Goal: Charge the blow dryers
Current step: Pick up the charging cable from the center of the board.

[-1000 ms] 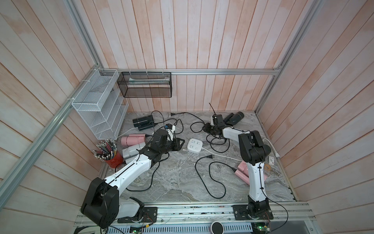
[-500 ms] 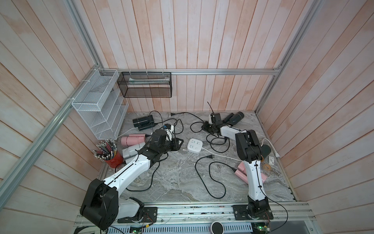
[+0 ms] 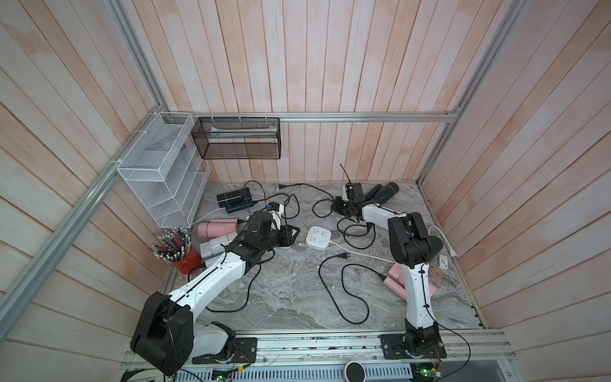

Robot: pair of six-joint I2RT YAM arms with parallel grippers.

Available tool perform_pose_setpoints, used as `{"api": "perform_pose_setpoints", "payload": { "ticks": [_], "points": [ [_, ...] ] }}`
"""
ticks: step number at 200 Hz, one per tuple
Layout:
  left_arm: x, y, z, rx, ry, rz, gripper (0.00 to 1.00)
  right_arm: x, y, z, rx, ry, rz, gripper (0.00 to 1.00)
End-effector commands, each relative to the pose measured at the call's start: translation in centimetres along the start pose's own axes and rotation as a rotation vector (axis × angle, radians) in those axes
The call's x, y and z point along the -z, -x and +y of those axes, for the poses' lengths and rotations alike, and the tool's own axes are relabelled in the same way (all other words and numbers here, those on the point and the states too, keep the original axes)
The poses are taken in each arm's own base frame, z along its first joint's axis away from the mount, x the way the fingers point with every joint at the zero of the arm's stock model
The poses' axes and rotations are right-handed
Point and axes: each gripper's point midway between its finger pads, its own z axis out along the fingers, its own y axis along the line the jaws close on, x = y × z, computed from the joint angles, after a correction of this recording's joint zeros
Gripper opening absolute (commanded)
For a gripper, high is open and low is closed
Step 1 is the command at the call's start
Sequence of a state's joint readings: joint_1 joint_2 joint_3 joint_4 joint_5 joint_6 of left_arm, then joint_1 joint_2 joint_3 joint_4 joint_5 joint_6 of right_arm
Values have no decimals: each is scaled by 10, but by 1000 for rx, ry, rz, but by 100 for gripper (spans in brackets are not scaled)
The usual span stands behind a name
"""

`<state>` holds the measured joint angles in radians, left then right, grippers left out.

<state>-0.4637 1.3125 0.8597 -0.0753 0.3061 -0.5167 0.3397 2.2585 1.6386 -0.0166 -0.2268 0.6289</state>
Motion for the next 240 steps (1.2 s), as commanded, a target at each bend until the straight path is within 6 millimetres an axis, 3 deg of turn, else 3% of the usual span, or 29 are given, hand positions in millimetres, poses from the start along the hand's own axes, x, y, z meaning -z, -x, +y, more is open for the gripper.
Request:
{"api": "perform_pose_setpoints", "payload": {
  "ticks": [1,59,84,101,127,134,157,182,205,210,240],
  "points": [
    [5,4,-1,-37,7,-2,39,45,35,39,103,69,-127,6],
    [12,22,-11,-107,19,-9,39,120,38,62,302,106,-233,6],
    [11,25,-14,-104,5,-12,39,140,36,49,317,23,-257,5],
    [9,24,-17,-98,-13,-8,39,149,37,27,276,-98,-272,6],
    [8,23,-19,-92,-27,-2,39,150,28,3,222,-202,-246,12],
    [8,22,-19,-93,-27,-2,39,147,14,-7,212,-210,-218,17],
    [9,21,-18,-93,-26,-1,39,143,4,-3,204,-151,-202,29],
    [11,19,-17,-98,-20,3,39,138,4,1,217,-133,-182,34],
    [12,18,-15,-99,-13,1,39,121,0,-1,249,-126,-125,35],
    [12,17,-16,-99,-16,3,39,119,8,5,254,-117,-134,35],
    [11,13,-17,-98,-34,11,40,93,16,-11,255,-144,-98,35]
  ]
}}
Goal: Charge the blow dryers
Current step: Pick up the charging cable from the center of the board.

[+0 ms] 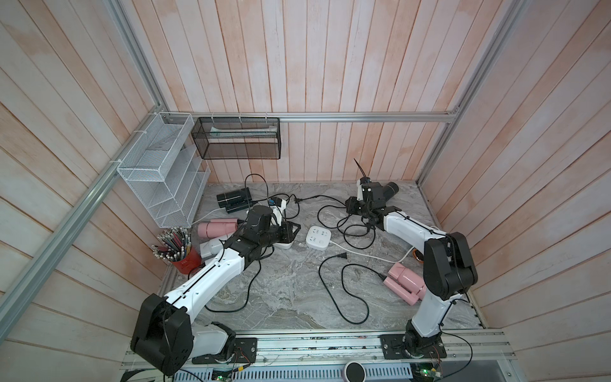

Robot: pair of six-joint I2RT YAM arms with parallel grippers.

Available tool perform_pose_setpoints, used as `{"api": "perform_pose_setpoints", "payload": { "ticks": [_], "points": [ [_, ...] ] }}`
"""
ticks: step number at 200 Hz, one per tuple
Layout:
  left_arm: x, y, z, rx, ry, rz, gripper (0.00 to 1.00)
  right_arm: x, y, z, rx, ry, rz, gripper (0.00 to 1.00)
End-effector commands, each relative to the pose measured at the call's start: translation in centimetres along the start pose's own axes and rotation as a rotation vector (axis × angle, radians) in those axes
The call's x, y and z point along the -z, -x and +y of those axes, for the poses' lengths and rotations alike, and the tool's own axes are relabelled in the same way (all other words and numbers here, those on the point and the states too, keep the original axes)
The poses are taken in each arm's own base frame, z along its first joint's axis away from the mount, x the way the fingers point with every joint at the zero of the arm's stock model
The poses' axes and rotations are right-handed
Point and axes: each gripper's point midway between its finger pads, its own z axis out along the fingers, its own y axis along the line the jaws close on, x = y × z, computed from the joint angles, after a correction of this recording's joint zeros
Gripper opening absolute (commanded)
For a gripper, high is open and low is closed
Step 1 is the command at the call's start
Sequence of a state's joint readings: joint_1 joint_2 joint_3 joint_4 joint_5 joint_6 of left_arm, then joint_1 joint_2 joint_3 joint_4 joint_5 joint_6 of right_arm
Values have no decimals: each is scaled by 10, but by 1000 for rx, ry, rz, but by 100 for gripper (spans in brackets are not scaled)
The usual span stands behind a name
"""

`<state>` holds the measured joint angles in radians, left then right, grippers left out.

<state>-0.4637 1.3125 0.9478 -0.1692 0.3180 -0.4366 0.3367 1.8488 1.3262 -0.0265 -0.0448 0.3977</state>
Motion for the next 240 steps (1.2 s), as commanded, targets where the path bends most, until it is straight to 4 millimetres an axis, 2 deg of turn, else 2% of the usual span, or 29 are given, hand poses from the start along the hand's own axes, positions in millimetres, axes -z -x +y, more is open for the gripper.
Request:
{"api": "perform_pose_setpoints", "payload": {
  "ticks": [1,31,64,112,151,197,240],
  "points": [
    [3,-2,-4,-20,-26,0,39,-24,-12,-13,22,-19,73,35],
    [3,-7,-5,-21,-44,14,40,-55,-12,-31,47,-59,112,35],
    [4,-12,-4,-14,-44,20,40,-81,-14,-47,84,-102,151,35],
    [3,-18,1,-8,-30,36,40,-109,-29,-51,129,-85,219,35],
    [-1,-16,1,-7,-30,43,40,-123,-38,-59,152,-110,253,35],
    [-4,-12,-1,-17,-29,55,40,-130,-44,-68,188,-147,272,30],
    [-5,-12,1,-27,-19,62,40,-126,-37,-62,255,-177,250,13]
  ]
}}
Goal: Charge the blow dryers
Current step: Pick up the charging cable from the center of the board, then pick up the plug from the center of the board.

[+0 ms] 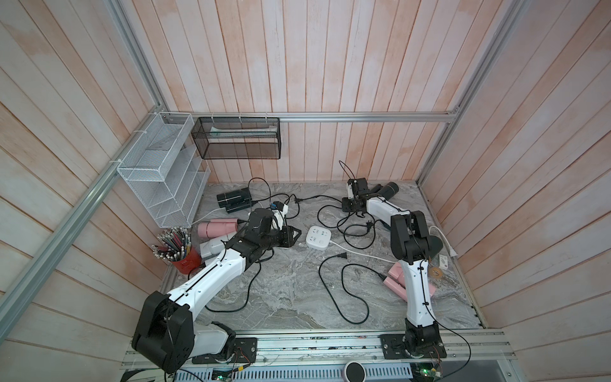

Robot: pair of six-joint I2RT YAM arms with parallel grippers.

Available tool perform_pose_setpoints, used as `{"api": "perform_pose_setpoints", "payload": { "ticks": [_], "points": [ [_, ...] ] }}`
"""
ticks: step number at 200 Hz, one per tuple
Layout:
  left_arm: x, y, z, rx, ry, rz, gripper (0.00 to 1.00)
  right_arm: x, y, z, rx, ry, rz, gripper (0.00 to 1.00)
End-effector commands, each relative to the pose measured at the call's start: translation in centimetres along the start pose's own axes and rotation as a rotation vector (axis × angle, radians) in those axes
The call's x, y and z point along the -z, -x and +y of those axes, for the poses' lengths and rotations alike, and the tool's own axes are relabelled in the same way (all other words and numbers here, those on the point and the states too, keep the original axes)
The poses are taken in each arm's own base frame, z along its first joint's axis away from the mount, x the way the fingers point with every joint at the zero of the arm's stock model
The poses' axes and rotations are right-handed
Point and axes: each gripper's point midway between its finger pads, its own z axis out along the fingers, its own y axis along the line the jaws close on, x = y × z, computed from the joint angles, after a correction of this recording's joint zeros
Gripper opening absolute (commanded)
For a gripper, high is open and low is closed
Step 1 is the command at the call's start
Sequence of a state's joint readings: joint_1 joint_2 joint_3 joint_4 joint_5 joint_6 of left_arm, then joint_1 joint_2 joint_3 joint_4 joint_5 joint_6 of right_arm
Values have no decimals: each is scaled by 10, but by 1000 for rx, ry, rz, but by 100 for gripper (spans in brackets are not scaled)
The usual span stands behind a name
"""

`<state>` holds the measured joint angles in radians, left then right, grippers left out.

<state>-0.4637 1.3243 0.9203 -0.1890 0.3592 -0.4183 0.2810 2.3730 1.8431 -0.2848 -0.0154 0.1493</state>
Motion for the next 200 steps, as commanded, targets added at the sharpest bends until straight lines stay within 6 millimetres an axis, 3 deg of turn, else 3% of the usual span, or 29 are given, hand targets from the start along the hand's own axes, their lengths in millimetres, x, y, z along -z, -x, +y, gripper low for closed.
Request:
{"api": "perform_pose_setpoints", "payload": {
  "ticks": [1,39,98,157,160,171,200],
  "points": [
    [1,9,-3,-28,-4,-4,40,0,-3,1,52,-44,13,13],
    [3,13,-4,-28,2,-12,39,38,18,16,95,-50,-71,9],
    [6,14,-13,-89,-32,1,39,117,22,30,97,-9,-208,7],
    [2,26,-24,-243,-66,35,39,177,10,55,139,89,-288,6],
    [2,27,-25,-253,-69,39,40,175,1,54,141,90,-272,6],
    [1,29,-28,-295,-79,46,40,184,-4,57,146,103,-281,6],
    [2,46,-29,-372,-56,6,40,209,-11,64,151,138,-312,5]
  ]
}}
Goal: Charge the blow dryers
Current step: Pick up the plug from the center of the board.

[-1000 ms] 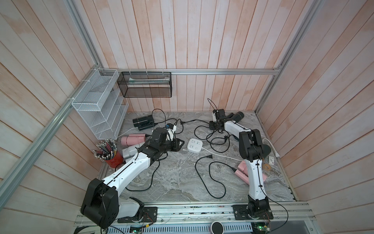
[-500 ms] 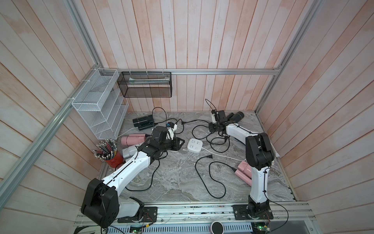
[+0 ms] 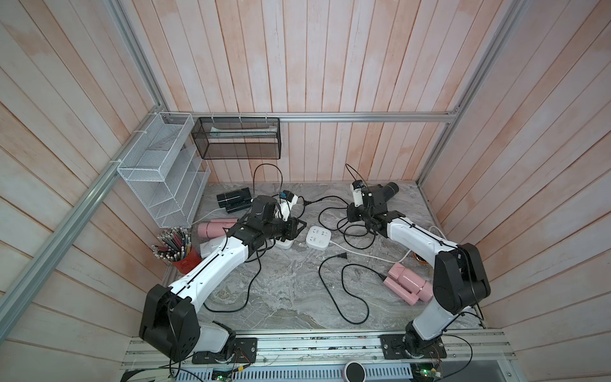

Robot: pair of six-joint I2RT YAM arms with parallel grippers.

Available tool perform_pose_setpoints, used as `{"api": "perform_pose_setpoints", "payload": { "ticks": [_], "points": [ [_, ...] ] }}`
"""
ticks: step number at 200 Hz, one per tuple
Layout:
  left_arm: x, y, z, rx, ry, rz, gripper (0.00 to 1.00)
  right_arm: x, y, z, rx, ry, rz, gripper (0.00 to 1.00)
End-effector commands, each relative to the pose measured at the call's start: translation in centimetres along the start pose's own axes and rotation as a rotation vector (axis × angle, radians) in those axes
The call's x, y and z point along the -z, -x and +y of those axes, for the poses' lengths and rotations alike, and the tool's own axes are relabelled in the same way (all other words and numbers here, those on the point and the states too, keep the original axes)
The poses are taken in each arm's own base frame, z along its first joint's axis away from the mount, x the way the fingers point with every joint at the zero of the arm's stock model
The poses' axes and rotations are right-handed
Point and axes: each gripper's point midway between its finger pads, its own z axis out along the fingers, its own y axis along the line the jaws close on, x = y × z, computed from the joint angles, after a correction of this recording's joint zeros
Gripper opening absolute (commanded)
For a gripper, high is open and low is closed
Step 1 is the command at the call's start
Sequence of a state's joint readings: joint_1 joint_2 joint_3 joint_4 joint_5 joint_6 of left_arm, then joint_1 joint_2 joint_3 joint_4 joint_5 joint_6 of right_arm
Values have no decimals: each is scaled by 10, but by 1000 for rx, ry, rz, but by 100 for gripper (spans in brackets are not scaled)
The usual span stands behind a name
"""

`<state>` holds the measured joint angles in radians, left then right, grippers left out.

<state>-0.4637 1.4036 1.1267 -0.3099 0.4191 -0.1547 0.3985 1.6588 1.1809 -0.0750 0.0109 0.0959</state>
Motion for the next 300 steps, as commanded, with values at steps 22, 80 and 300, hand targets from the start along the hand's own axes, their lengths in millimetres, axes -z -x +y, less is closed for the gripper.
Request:
{"api": "perform_pose_setpoints", "payload": {
  "ticks": [22,80,300],
  "points": [
    [-4,17,4,-135,16,2,40,39,16,14,6,69,-97,5],
    [-19,34,13,-198,39,15,40,70,20,32,26,176,-158,3],
    [-141,24,28,-223,-43,95,31,99,30,65,28,376,-208,2]
  ]
}}
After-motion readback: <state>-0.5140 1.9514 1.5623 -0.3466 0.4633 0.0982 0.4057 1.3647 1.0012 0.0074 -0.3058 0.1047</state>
